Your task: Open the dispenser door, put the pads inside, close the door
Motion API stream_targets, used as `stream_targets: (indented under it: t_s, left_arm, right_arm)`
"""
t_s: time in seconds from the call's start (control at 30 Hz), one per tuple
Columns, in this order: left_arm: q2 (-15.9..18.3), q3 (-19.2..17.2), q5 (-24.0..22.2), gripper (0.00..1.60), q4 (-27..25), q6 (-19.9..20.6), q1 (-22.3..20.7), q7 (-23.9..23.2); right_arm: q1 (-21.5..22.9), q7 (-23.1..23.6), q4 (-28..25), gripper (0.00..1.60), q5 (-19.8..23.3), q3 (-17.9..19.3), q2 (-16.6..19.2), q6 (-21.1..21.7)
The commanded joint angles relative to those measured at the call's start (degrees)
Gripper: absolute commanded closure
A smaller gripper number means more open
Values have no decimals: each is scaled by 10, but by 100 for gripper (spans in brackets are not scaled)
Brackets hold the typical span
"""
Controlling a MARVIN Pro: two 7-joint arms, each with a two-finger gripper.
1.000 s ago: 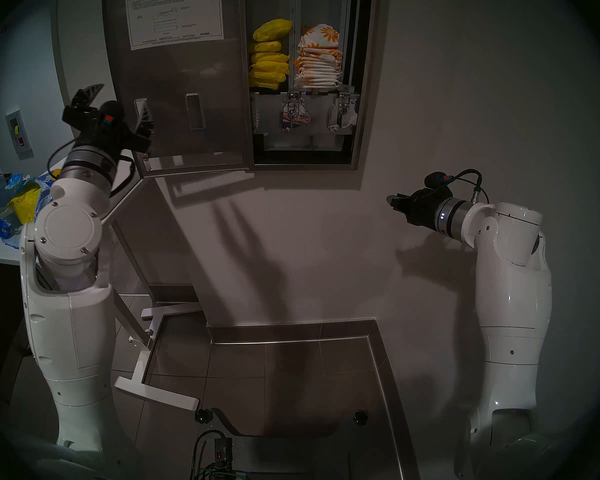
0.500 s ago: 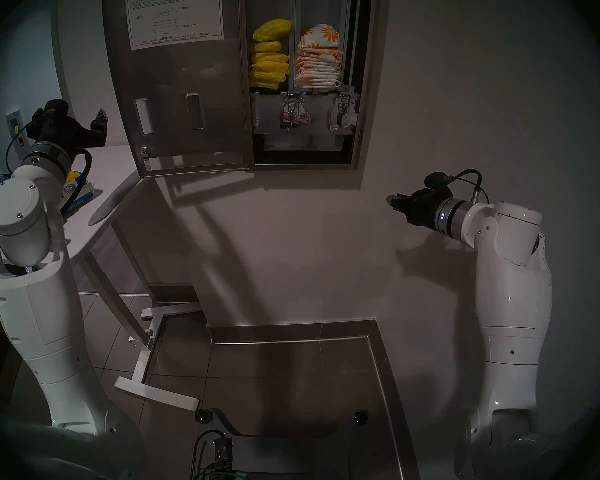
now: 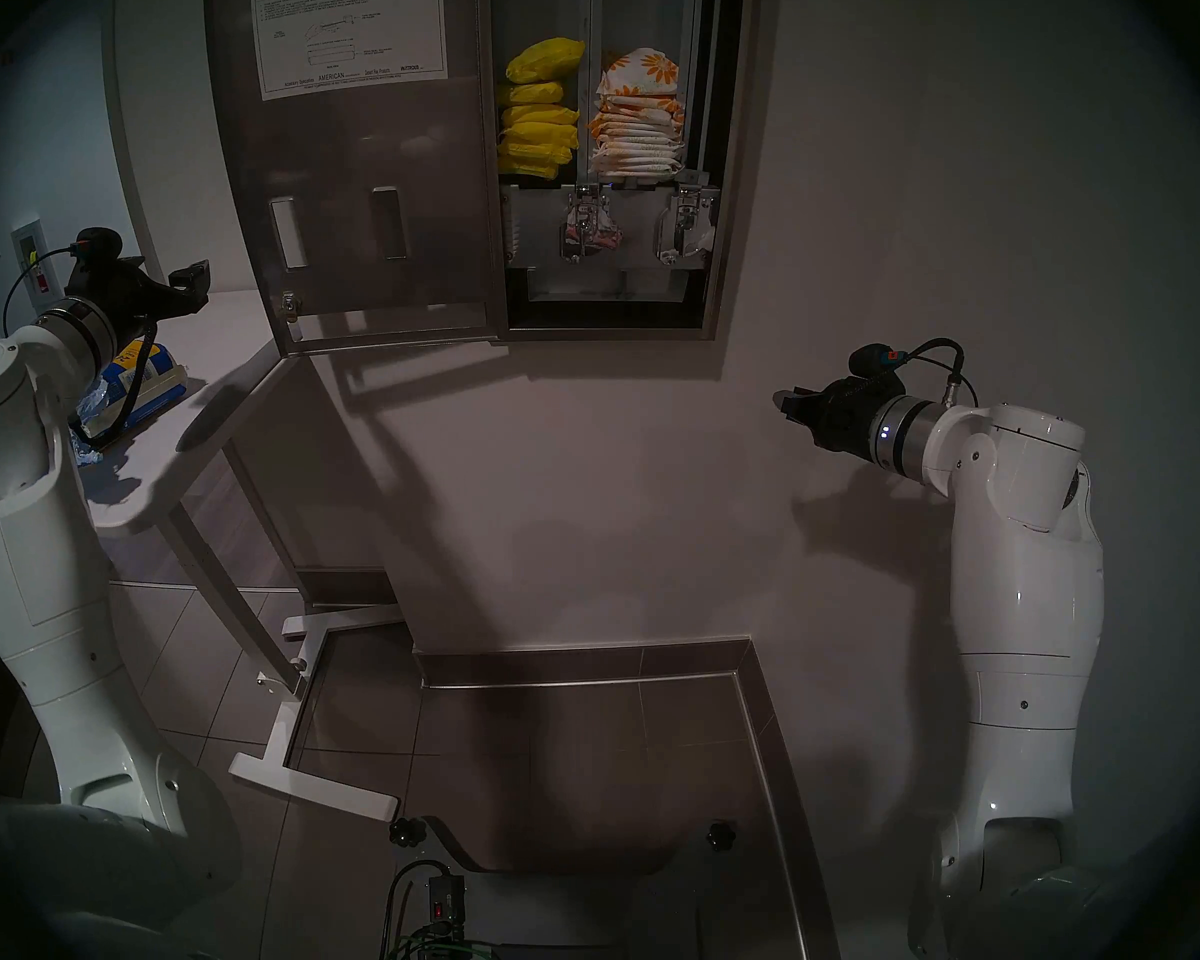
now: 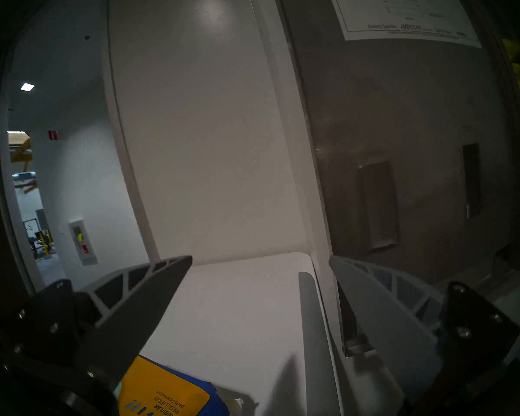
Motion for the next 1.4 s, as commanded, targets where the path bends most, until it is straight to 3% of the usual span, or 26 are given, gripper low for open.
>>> stream_targets:
  t_s: [0.0,0.07,0.17,0.3,0.33,0.43,0.57,0.6,0.67,0.8,0.9,1.37]
  left_arm:
    - [57,-16,-51,0,22,-1,-55,-57]
    - [84,-10,-67,0,50,6,-79,-85]
    - [87,-12,-87,0,59,7,-77,-110]
    - [112,-5,-116,0,105,20,-110,-152]
    - [116,-7,-129,0,104,18,-98,-155]
    - [139,3,-143,0,143,18,-118,-171]
    - [154,12,-151,0,171,13,-128,-175]
    - [157,18,-147,0,194,14,-149,-181]
    - [169,21,-159,0,200,6,-137,-179]
    - [187,38,-169,0,237,0,-156,-184]
    - [190,59,-177,0,273,-12,-177,-178]
    - [172,115,-215,0,332,-43,-221,-143]
  right_arm:
    - [15,0,-15,108,1,1,3,-2]
    - [15,0,-15,108,1,1,3,-2]
    - [15,0,-15,108,1,1,4,-2]
    - [15,0,-16,108,1,1,4,-2]
    - [15,0,-16,108,1,1,4,-2]
    - [15,0,-16,108,1,1,4,-1]
    - [15,0,-16,108,1,1,4,-1]
    - [15,0,-16,108,1,1,4,-1]
    - [15,0,-16,108,1,1,4,-1]
    - [15,0,-16,108,1,1,4,-1]
    - [16,0,-17,108,1,1,4,-1]
    - [16,-1,-17,108,1,1,4,-1]
